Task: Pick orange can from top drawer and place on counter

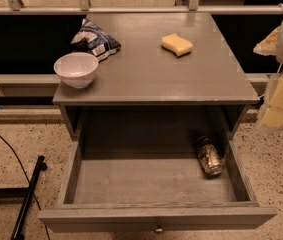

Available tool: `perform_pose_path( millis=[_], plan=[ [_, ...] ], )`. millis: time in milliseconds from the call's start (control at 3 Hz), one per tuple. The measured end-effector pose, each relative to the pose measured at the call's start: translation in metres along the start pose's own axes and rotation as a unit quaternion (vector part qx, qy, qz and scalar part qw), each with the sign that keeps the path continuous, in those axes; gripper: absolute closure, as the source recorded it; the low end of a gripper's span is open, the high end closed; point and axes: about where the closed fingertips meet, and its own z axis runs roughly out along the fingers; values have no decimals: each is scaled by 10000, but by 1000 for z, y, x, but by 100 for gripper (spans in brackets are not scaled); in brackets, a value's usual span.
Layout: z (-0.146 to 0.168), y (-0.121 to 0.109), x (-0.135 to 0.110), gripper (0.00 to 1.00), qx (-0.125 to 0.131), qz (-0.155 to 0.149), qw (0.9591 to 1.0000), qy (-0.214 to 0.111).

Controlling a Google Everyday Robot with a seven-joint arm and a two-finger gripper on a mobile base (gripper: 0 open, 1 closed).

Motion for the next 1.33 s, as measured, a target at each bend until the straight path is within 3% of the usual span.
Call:
perform_pose_path(
  millis=[333, 667, 1000, 1333],
  plan=[
    [0, 0, 0, 0, 0, 1, 10000, -1],
    [20, -10, -3, 0, -177, 353, 9987, -333],
    [65, -21, -10, 0, -340, 1146, 9906, -657],
    [142, -20, -13, 0, -547, 2113, 9755, -273]
  ],
)
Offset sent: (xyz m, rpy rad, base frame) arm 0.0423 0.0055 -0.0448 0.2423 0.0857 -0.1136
